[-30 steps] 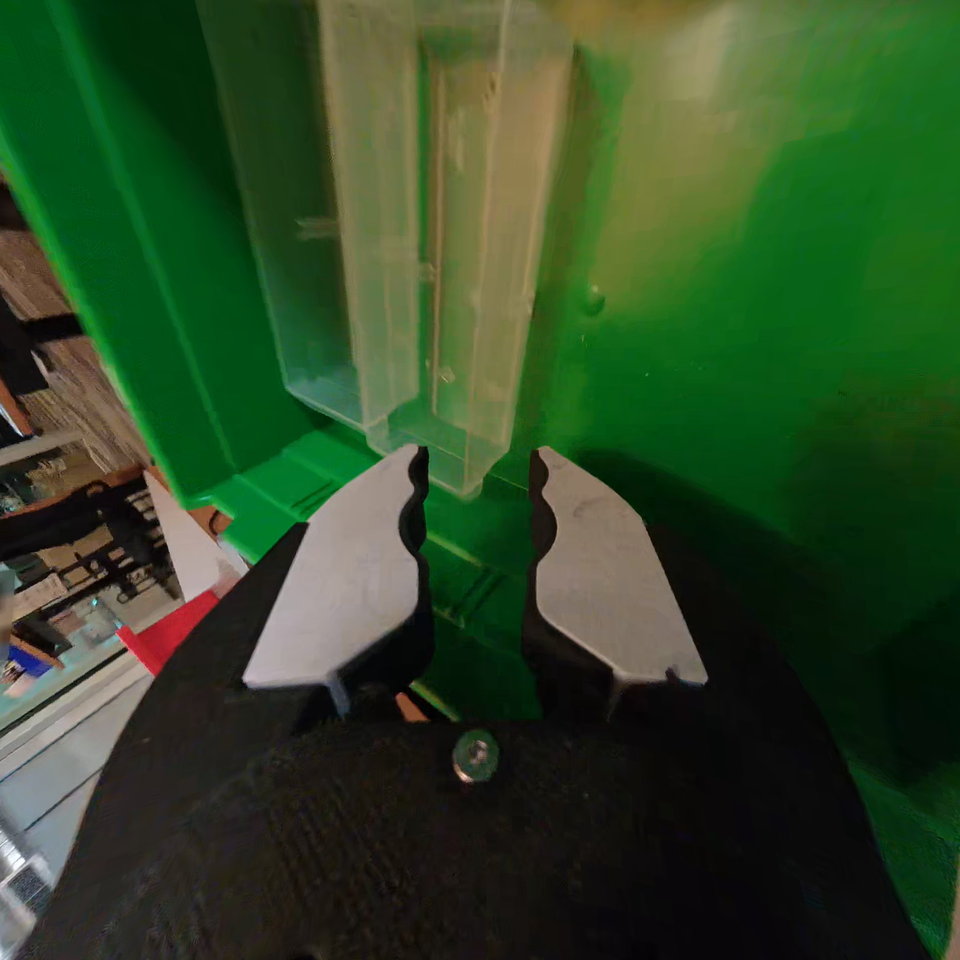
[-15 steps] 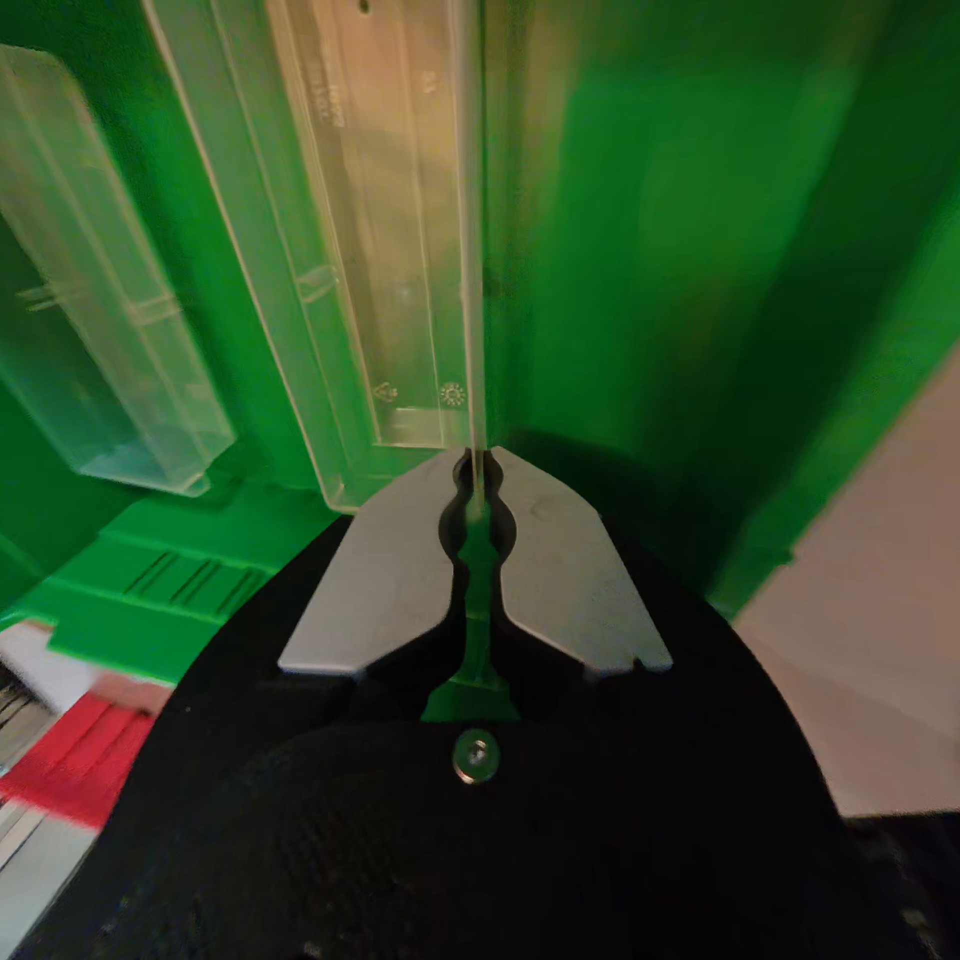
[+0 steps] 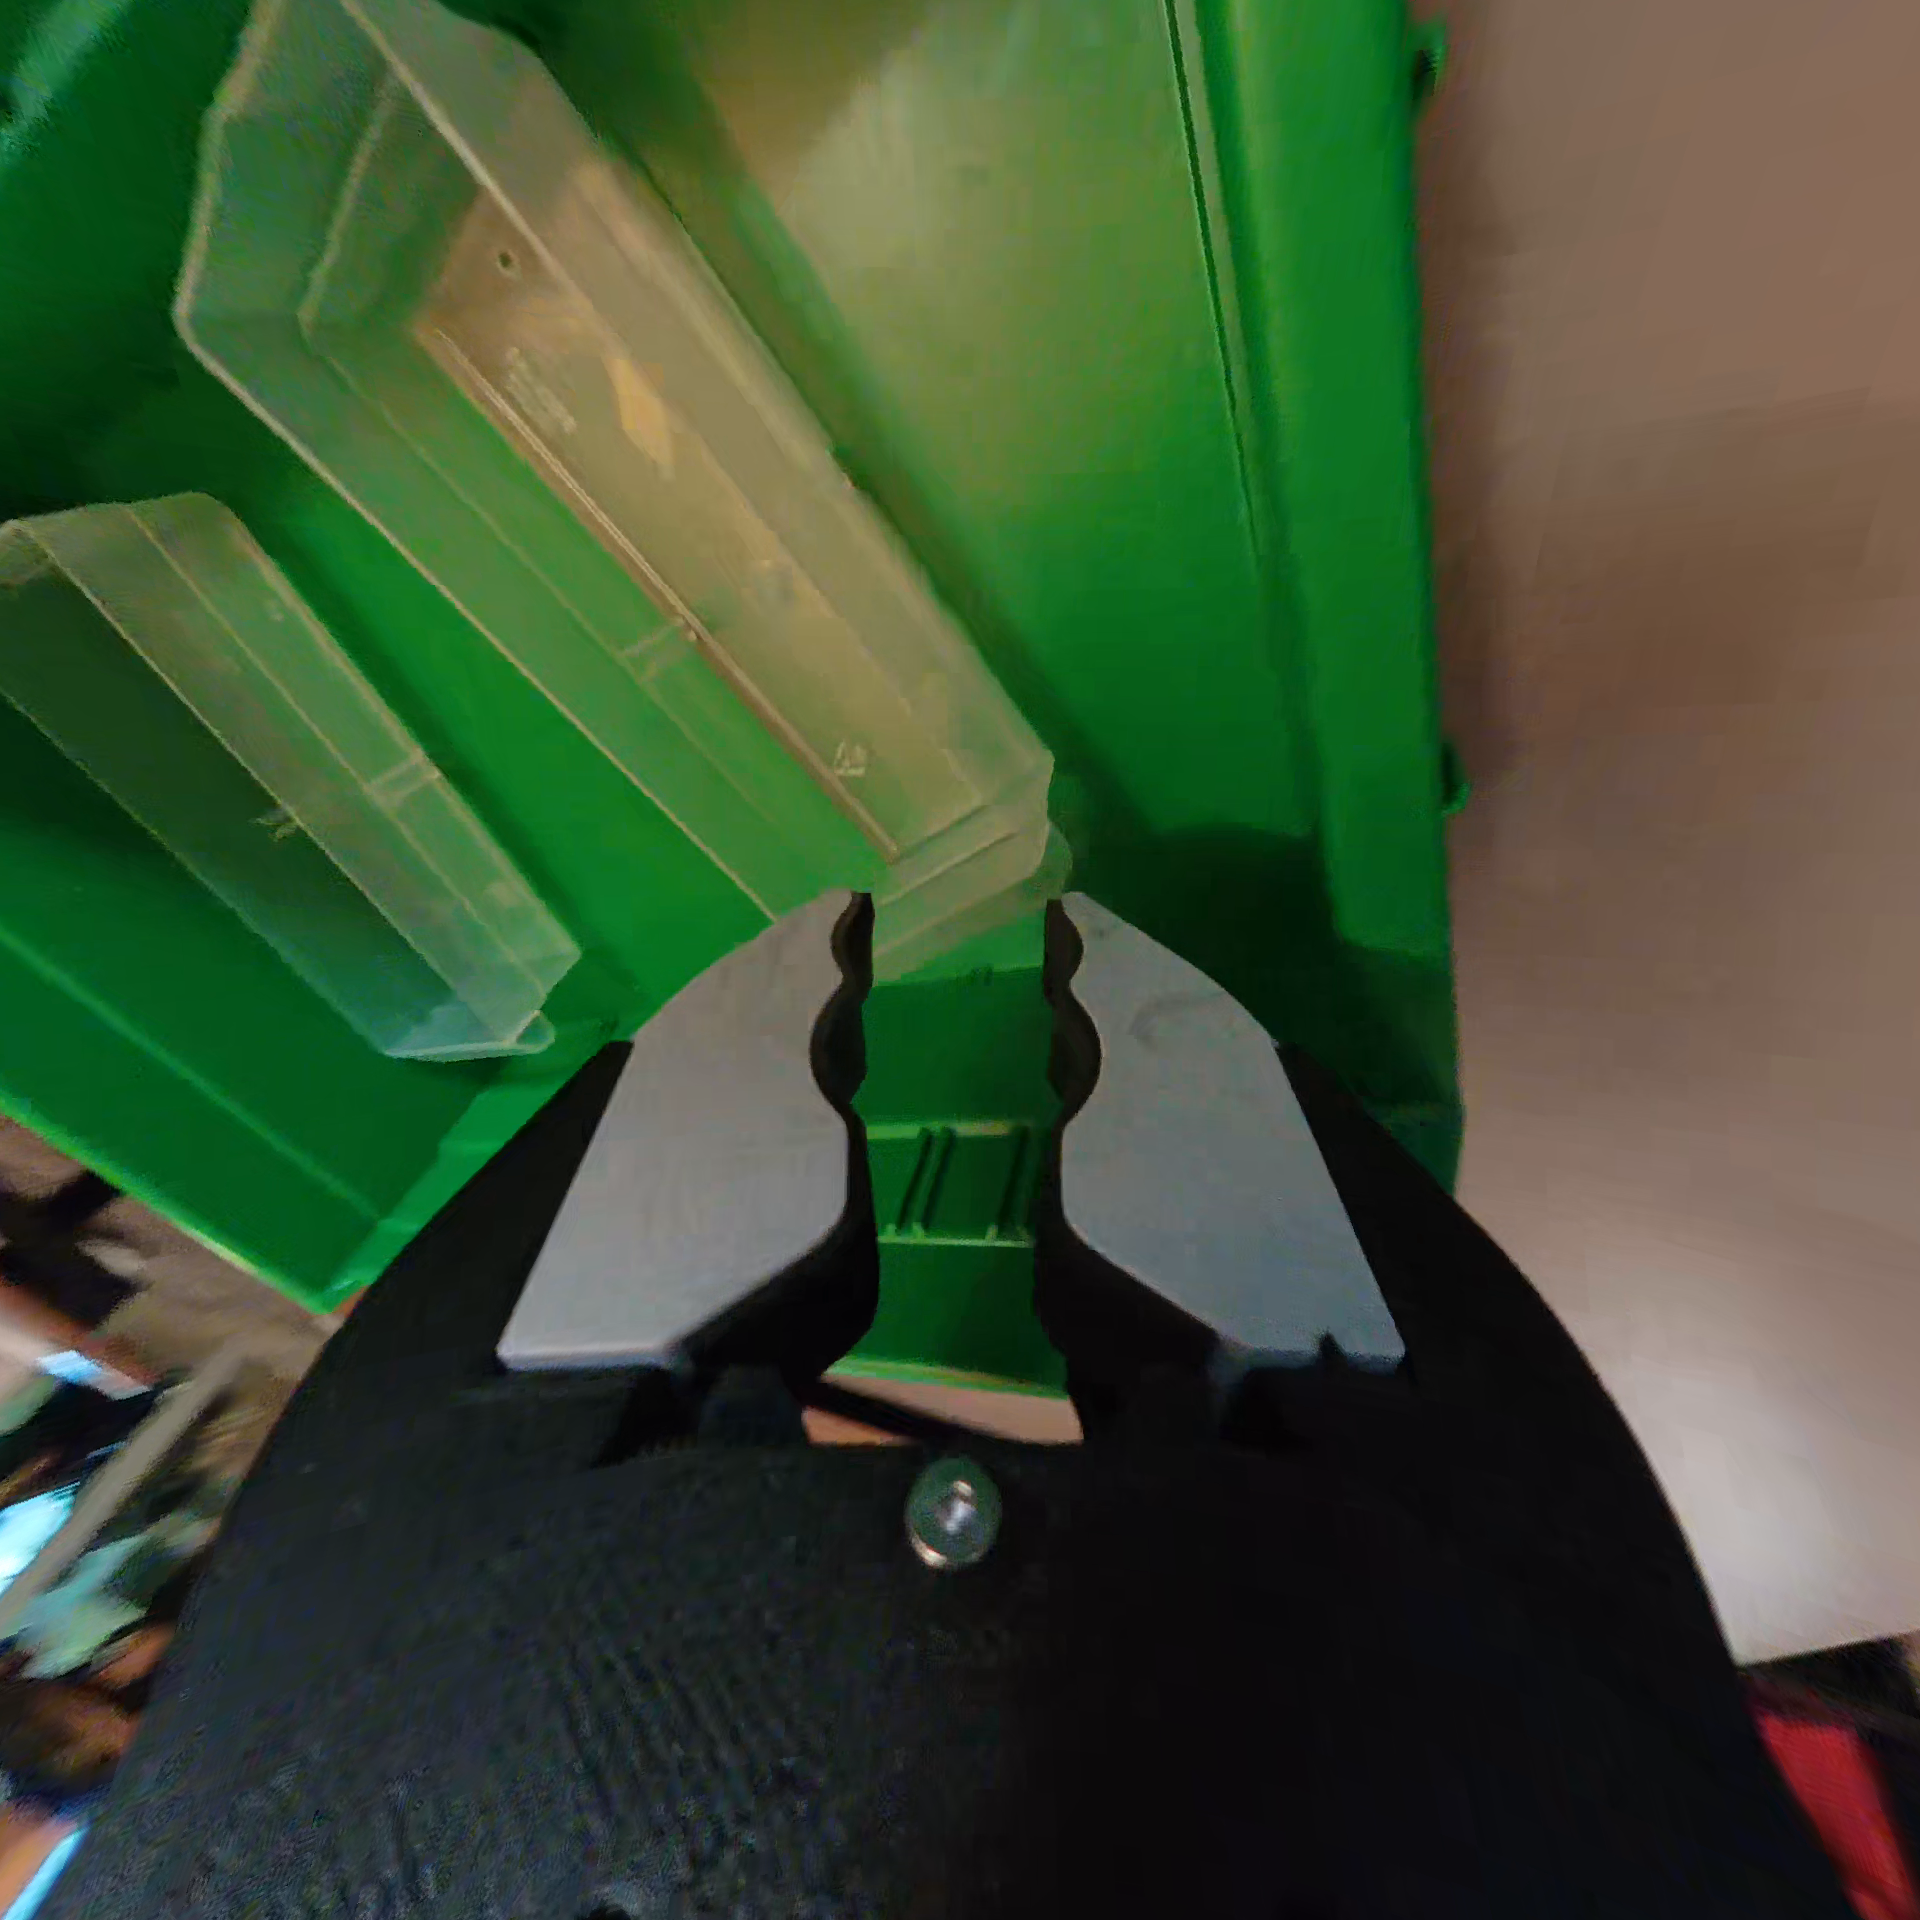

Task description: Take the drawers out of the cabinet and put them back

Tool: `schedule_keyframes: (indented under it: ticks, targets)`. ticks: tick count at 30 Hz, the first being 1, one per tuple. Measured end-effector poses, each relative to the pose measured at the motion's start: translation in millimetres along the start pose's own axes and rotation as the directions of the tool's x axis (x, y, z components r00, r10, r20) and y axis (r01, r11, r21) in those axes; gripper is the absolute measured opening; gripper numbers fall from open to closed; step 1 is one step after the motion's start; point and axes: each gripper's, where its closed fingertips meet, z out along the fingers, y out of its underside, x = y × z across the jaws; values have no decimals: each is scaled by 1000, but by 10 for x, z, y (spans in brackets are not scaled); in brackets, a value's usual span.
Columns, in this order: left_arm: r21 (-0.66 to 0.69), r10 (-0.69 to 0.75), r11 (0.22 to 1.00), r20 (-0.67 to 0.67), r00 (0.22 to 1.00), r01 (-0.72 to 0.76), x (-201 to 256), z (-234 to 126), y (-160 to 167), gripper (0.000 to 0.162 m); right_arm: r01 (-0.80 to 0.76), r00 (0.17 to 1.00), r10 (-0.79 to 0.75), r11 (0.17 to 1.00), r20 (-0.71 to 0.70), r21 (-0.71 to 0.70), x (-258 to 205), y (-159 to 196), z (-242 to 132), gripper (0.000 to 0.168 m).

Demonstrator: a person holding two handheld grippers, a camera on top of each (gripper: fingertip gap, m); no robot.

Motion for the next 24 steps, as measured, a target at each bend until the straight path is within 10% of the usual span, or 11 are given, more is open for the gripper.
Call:
schedule_keyframes:
  ticks: [1, 9, 24]
  targets:
    - [-44, 56, 998, 22, 998, -55, -9, 36, 42, 33, -3, 1000, 3, 1000, 2, 3, 0, 0, -1, 0]
    - [-244, 348, 915, 76, 934, -321, -80, 286, 187, 27, -1, 1000, 1, 1000, 5, 15, -2, -1, -2, 0]
    - [131, -36, 991, -12, 999, 38, 150, -452, -209, 16, -11, 1000, 11, 1000, 24, 20, -1, -2, -19, 0]
